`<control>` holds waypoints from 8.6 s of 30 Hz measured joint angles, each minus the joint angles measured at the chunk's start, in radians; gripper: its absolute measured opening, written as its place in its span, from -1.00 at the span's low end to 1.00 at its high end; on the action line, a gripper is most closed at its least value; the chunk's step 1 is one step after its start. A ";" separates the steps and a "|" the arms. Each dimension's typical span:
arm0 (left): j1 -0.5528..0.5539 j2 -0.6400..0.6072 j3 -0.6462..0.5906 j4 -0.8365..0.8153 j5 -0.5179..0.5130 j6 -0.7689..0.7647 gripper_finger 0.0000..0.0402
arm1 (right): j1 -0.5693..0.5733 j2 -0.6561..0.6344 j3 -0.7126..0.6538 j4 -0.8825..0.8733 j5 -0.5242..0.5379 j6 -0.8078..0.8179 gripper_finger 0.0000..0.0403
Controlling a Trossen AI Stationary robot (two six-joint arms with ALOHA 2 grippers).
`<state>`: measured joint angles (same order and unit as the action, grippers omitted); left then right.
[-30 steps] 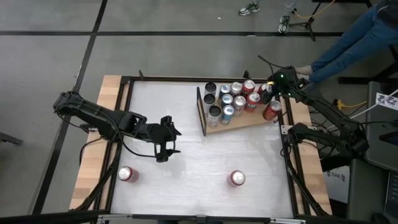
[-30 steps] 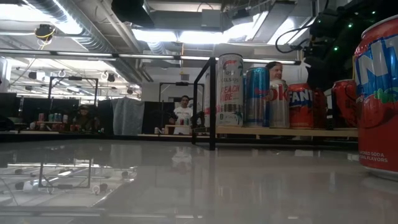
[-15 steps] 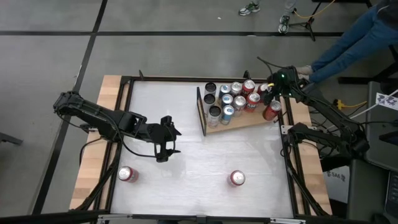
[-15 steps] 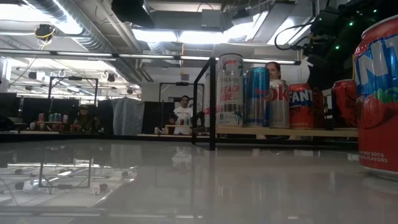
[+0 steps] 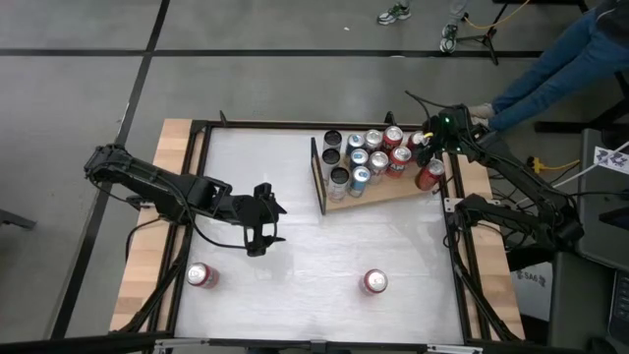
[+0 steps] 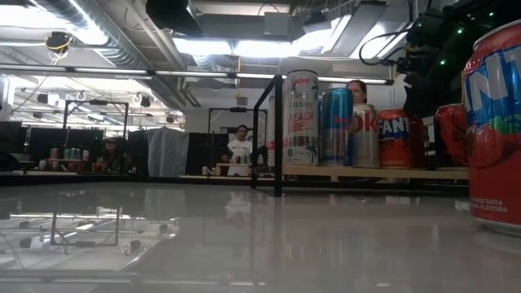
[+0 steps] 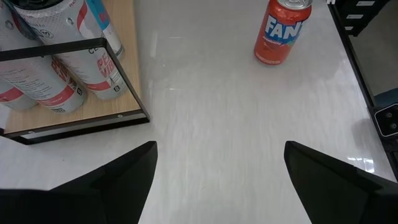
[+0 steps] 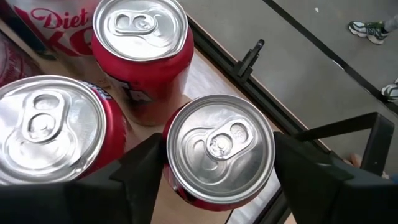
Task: Place canned beverage on shelf
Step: Put the red soda can on the shelf aligned with the other red soda can, then adjust the red soda can on the shelf
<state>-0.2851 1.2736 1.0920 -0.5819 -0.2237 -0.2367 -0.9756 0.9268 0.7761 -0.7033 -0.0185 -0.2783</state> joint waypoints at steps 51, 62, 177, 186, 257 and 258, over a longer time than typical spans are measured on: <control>0.000 0.000 0.000 0.000 0.000 0.000 0.70 | 0.000 0.001 -0.002 0.003 -0.001 -0.015 0.36; 0.000 0.000 0.000 0.000 0.000 0.000 0.70 | 0.000 0.001 -0.002 0.007 -0.020 -0.021 0.38; 0.001 0.000 0.000 0.063 -0.108 0.003 0.70 | 0.257 -0.237 -0.078 0.744 -0.758 0.622 -0.94; 0.000 0.000 0.000 0.063 -0.106 0.003 0.70 | 0.620 -0.236 -0.031 0.629 -0.485 0.607 -0.99; 0.000 0.000 0.000 0.063 -0.104 0.001 0.70 | 1.442 0.091 -0.005 -0.842 0.694 1.772 -1.00; 0.000 0.000 0.000 0.063 -0.104 0.001 0.70 | 1.428 0.091 -0.005 -0.842 0.697 1.773 -1.00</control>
<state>-0.2848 1.2732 1.0920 -0.5194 -0.3279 -0.2354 0.4519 1.0178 0.7708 -1.5455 0.6781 1.4944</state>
